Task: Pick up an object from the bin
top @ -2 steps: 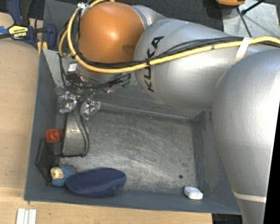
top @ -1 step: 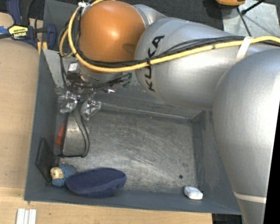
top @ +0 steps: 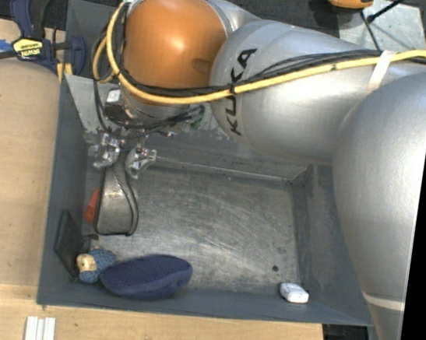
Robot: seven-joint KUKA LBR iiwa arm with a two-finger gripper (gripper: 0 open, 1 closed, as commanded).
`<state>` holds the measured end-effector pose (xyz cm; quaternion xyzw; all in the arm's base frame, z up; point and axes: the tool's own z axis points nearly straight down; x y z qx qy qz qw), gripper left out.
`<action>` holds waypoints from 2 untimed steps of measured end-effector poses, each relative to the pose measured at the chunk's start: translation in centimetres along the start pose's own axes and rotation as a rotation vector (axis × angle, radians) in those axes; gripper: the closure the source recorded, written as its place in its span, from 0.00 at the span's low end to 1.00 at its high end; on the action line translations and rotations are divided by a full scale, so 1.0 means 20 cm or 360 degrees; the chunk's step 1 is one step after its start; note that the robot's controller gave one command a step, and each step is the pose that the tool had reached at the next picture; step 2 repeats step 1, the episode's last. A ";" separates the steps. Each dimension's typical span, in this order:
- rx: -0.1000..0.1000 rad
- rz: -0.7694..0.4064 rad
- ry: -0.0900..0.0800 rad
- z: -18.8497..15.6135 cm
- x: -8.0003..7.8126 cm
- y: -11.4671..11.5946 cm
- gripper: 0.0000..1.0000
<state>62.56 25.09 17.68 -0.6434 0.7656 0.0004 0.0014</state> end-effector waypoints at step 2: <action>0.0000 0.0005 -0.0002 -0.03 0.00 0.00 1.00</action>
Offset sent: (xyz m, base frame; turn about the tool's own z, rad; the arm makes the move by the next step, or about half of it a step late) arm 0.0000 0.0000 0.0086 0.0000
